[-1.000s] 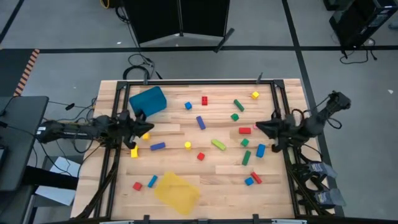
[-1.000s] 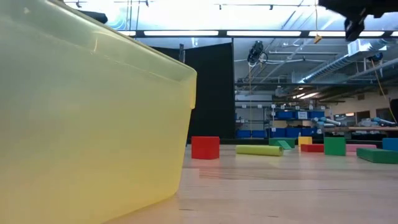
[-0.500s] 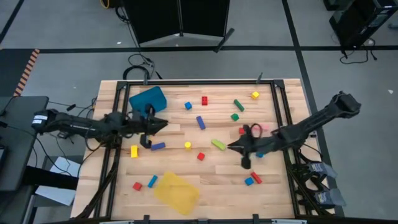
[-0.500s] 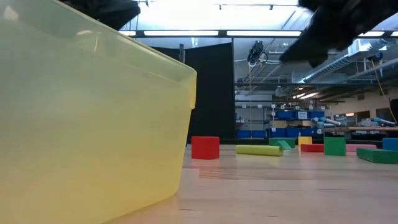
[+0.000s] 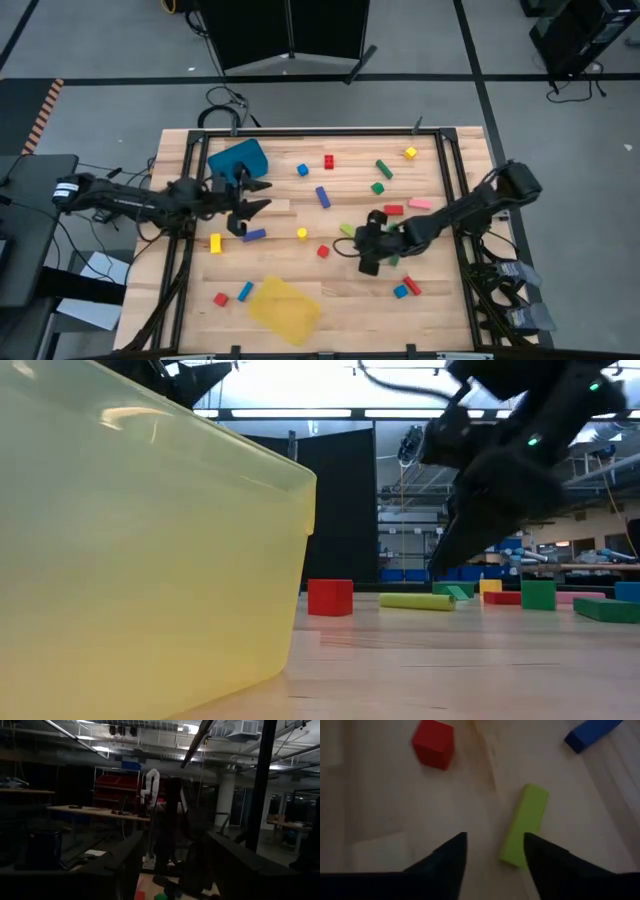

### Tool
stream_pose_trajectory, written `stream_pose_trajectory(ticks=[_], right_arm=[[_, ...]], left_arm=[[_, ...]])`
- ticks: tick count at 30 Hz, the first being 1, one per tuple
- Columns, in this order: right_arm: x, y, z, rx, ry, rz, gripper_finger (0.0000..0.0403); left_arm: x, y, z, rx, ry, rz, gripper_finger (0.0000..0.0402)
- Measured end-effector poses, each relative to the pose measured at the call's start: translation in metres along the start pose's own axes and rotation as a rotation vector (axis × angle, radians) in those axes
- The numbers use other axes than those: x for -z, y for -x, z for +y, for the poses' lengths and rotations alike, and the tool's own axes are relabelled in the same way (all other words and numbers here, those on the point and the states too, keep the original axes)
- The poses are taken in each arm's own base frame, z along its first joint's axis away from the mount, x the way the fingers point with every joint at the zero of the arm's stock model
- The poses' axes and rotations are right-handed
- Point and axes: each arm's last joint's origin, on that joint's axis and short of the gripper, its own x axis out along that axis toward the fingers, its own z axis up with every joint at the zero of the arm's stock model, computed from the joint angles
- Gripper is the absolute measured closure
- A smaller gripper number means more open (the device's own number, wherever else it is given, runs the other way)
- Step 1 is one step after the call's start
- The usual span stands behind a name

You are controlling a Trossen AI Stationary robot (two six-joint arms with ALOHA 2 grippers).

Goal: Sort blocks by size
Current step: Put the large light green block into the yellow bin

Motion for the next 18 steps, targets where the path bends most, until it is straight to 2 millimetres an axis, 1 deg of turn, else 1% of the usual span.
stream_pose_trajectory(ticks=[5,7,9,11,13,16,18], right_arm=[[-0.003,-0.015,-0.009,0.042,-0.06,0.031,0.01],[-0.002,-0.021,-0.013,0.059,-0.086,0.047,0.0082],[0.0,-0.028,-0.015,0.069,-0.094,0.068,0.0074],[0.001,-0.035,-0.016,0.067,-0.108,0.078,0.0074],[0.002,-0.04,-0.016,0.074,-0.123,0.084,0.0083],[0.003,-0.043,-0.016,0.079,-0.148,0.091,0.011],[0.003,-0.043,-0.015,0.081,-0.157,0.085,0.014]], left_arm=[[-0.006,0.012,0.001,0.003,-0.003,-0.024,0.0183],[-0.007,0.019,0.001,0.005,-0.002,-0.037,0.0183],[-0.006,0.024,0.002,0.008,0.0,-0.053,0.0183],[-0.005,0.029,0.002,0.009,0.002,-0.059,0.0183],[-0.004,0.031,0.002,0.01,0.02,-0.061,0.0183],[-0.004,0.031,0.002,0.013,0.029,-0.06,0.0183],[-0.004,0.031,0.002,0.023,0.029,-0.059,0.0183]])
